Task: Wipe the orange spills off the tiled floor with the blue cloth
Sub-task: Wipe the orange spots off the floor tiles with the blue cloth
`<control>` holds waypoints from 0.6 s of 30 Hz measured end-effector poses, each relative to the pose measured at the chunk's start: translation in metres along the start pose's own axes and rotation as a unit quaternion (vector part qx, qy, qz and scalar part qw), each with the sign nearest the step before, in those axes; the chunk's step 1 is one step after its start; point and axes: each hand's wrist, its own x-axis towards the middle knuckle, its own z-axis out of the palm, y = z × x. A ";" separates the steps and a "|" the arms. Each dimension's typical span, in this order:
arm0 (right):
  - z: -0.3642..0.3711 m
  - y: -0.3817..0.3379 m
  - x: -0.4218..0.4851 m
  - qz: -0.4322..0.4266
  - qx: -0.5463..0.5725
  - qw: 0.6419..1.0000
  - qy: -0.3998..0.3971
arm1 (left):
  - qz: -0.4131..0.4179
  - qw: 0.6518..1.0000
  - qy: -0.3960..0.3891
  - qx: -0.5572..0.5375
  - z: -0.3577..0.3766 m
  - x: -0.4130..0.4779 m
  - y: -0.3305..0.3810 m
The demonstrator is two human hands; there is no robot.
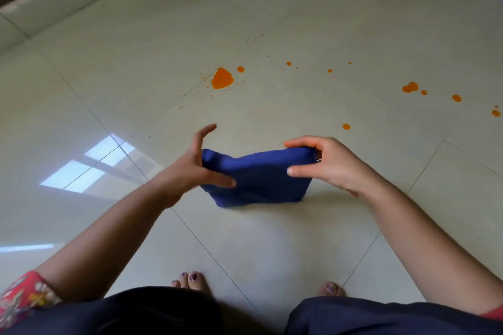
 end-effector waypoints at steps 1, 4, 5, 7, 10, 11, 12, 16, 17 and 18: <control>0.002 0.000 -0.002 -0.007 -0.060 0.998 0.004 | 0.007 0.998 0.009 0.061 0.003 -0.001 -0.002; 0.014 -0.006 -0.002 -0.031 -0.224 0.974 0.032 | 0.076 0.965 0.103 0.230 0.007 -0.002 -0.011; 0.016 -0.008 0.000 -0.032 -0.255 0.966 0.027 | 0.089 0.954 0.112 0.263 0.004 -0.002 -0.013; 0.018 -0.012 0.005 -0.049 -0.320 0.946 0.016 | 0.091 0.940 0.101 0.312 -0.007 -0.004 -0.017; 0.016 -0.024 0.018 -0.110 -0.373 0.921 -0.033 | 0.082 0.926 0.110 0.353 -0.027 -0.017 -0.018; 0.017 -0.031 0.022 -0.113 -0.350 0.927 -0.070 | 0.074 0.927 0.111 0.350 -0.034 -0.024 -0.018; 0.017 -0.038 0.026 -0.100 -0.306 0.940 -0.116 | 0.065 0.930 0.112 0.345 -0.042 -0.030 -0.018; 0.024 -0.060 0.057 -0.056 -0.119 0.973 -0.191 | 0.052 0.943 0.189 0.270 -0.073 -0.043 -0.029; 0.028 -0.061 0.069 -0.055 -0.096 0.977 -0.184 | 0.055 0.943 0.213 0.248 -0.080 -0.040 -0.034; 0.036 -0.063 0.085 -0.055 -0.093 0.980 -0.169 | 0.058 0.946 0.231 0.218 -0.089 -0.033 -0.043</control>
